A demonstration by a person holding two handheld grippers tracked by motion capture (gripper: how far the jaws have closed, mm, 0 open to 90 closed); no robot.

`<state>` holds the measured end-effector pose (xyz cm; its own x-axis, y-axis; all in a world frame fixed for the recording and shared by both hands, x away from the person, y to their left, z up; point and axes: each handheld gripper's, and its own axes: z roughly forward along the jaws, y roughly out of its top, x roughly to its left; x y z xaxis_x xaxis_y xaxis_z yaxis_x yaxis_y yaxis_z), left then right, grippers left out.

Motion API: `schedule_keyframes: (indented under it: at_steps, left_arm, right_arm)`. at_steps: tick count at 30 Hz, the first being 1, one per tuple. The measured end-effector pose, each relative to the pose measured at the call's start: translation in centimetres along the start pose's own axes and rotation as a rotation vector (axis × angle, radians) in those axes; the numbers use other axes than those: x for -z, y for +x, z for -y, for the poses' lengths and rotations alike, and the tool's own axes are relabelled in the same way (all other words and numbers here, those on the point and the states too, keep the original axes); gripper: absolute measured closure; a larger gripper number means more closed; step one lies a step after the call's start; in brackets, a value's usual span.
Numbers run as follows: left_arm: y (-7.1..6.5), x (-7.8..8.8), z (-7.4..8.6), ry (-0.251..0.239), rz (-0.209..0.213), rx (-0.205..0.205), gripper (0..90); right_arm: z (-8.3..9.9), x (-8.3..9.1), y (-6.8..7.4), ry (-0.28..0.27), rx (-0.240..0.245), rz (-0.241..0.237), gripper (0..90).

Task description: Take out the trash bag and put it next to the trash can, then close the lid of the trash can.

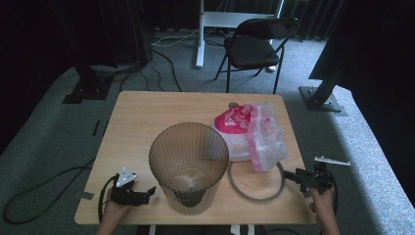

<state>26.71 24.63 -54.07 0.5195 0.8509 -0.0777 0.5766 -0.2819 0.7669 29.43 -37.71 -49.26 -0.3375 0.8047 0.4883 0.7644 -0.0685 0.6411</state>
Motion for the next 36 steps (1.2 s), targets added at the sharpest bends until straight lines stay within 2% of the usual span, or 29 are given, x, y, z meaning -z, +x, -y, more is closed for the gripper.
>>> schedule_keyframes:
  at_steps: [11, 20, 25, 27, 29, 36]
  left_arm:
    - [-0.1, 0.0, 0.0, 0.001, 0.0, 0.0, 0.0]
    - [0.0, 0.0, 0.1, 0.001, 0.003, 0.007, 0.0]
    - [0.0, 0.0, 0.1, 0.001, 0.005, 0.006, 0.0]
    - [0.0, 0.0, 0.1, 0.002, 0.005, 0.005, 0.0]
    - [0.0, 0.0, 0.0, 0.002, 0.005, 0.006, 0.0]
    - [0.1, 0.0, 0.1, 0.005, 0.004, 0.007, 0.0]
  right_arm:
    - [1.5, 0.0, 0.8, 0.009, -0.004, -0.004, 13.6]
    - [0.6, -0.3, 0.4, 0.022, 0.007, 0.015, 13.7]
    - [-0.3, -0.7, 0.1, 0.057, 0.041, 0.053, 13.7]
    - [-0.7, -1.0, 0.0, 0.068, 0.048, 0.086, 13.8]
    - [-1.1, -1.4, -0.2, 0.089, 0.058, 0.097, 14.0]
    - [-1.7, -3.0, -0.5, 0.16, 0.097, 0.181, 18.0]
